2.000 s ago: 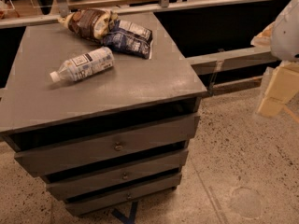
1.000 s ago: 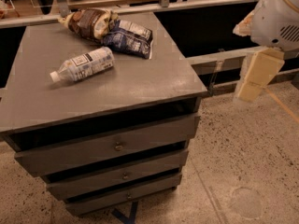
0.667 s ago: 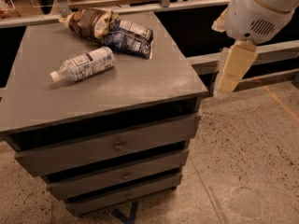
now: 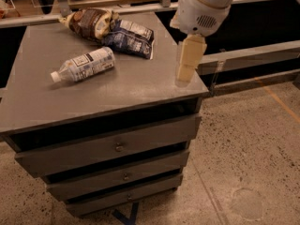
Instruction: Place blue plastic bottle upright
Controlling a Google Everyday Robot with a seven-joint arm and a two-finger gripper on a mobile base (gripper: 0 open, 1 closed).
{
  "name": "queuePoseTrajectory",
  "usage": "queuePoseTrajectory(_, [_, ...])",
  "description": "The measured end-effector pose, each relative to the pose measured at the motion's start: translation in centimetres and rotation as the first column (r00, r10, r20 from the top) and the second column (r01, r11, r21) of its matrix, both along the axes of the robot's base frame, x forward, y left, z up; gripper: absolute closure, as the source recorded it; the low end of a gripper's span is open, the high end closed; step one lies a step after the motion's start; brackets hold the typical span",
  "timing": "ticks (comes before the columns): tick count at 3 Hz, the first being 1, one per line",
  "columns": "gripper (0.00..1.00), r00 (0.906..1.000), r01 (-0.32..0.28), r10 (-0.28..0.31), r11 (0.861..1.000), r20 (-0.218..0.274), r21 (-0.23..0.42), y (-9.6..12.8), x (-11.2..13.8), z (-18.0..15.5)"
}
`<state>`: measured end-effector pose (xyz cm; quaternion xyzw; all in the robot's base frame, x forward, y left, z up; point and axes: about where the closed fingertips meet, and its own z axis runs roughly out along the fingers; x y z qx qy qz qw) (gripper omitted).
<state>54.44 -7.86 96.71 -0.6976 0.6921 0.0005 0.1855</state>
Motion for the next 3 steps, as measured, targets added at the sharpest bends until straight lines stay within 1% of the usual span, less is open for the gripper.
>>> queuePoseTrajectory(1, [0.0, 0.9977, -0.068, 0.068, 0.998, -0.004, 0.019, 4.2, 2.2, -0.1])
queuePoseTrajectory(2, [0.0, 0.9908, -0.135, 0.135, 0.99, 0.006, 0.043, 8.8, 4.0, 0.1])
queuePoseTrajectory(3, [0.0, 0.9908, -0.135, 0.135, 0.99, 0.008, 0.045, 8.8, 4.0, 0.1])
